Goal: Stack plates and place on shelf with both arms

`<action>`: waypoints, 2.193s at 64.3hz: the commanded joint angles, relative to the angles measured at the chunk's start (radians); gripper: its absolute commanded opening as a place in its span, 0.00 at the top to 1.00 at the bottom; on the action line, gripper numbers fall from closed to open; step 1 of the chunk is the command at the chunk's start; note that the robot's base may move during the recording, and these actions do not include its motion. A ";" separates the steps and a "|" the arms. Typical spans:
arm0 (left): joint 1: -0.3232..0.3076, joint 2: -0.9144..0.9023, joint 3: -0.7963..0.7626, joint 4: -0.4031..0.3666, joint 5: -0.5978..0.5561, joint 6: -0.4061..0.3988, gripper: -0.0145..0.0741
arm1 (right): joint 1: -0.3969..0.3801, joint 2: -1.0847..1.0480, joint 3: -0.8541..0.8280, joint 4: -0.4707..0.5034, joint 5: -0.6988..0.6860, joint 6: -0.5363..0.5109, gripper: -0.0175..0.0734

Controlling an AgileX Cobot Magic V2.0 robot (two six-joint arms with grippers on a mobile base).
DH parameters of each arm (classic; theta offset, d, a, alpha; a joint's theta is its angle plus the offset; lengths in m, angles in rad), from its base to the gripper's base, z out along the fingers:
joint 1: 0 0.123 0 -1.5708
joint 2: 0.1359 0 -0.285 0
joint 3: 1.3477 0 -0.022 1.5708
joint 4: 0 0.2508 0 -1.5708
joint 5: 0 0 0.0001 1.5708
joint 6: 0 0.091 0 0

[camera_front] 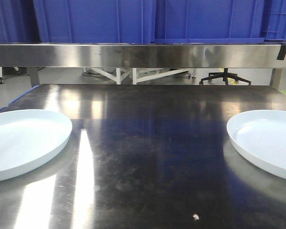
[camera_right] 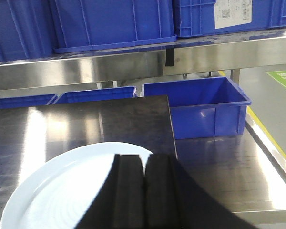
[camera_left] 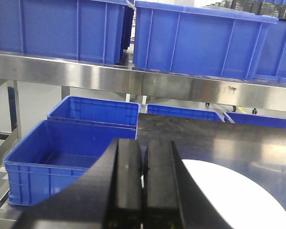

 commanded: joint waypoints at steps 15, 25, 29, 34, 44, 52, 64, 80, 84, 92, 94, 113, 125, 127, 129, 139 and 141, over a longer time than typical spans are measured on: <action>-0.003 -0.018 0.001 -0.008 -0.086 -0.008 0.74 | -0.004 -0.013 0.000 -0.003 -0.089 -0.006 0.78; -0.003 -0.018 0.001 -0.008 -0.086 -0.008 0.74 | -0.004 -0.013 0.000 -0.003 -0.089 -0.006 0.78; -0.003 -0.018 0.001 -0.008 -0.086 -0.008 0.74 | -0.004 -0.013 0.000 -0.003 -0.089 -0.006 0.78; -0.003 -0.018 0.001 -0.008 -0.086 -0.008 0.74 | -0.004 -0.013 0.000 -0.003 -0.089 -0.006 0.78; -0.005 0.004 -0.025 -0.008 -0.075 -0.005 0.74 | -0.004 -0.013 0.000 -0.003 -0.089 -0.006 0.78; -0.005 0.148 -0.193 0.000 0.025 -0.005 0.74 | -0.004 -0.013 0.000 -0.003 -0.089 -0.006 0.78; -0.005 0.536 -0.602 0.083 0.297 -0.005 0.74 | -0.004 -0.013 0.000 -0.003 -0.089 -0.006 0.78; -0.034 0.881 -0.909 0.122 0.628 -0.004 0.74 | -0.004 -0.013 0.000 -0.003 -0.089 -0.006 0.78; -0.034 0.901 -0.917 0.122 0.645 -0.004 0.74 | -0.004 -0.013 0.000 -0.003 -0.089 -0.006 0.78; -0.034 0.903 -0.917 0.120 0.623 -0.004 0.74 | -0.004 -0.013 0.000 -0.003 -0.089 -0.006 0.78; -0.034 0.903 -0.917 0.122 0.613 -0.004 0.74 | -0.004 -0.013 0.000 -0.003 -0.089 -0.006 0.78; -0.034 0.903 -0.917 0.194 0.593 -0.004 0.74 | -0.004 -0.013 0.000 -0.003 -0.089 -0.006 0.78; -0.034 0.903 -0.917 0.188 0.595 -0.004 0.74 | -0.004 -0.013 0.000 -0.003 -0.089 -0.006 0.78; -0.034 0.903 -0.917 0.179 0.595 -0.004 0.74 | -0.004 -0.013 0.000 -0.003 -0.089 -0.006 0.78; -0.034 0.903 -0.917 0.168 0.595 -0.004 0.74 | -0.004 -0.013 0.000 -0.003 -0.089 -0.006 0.78; -0.034 0.903 -0.917 0.146 0.585 -0.004 0.74 | -0.004 -0.013 0.000 -0.003 -0.089 -0.006 0.78; -0.034 0.903 -0.917 0.146 0.582 -0.004 0.74 | -0.004 -0.013 0.000 -0.003 -0.089 -0.006 0.78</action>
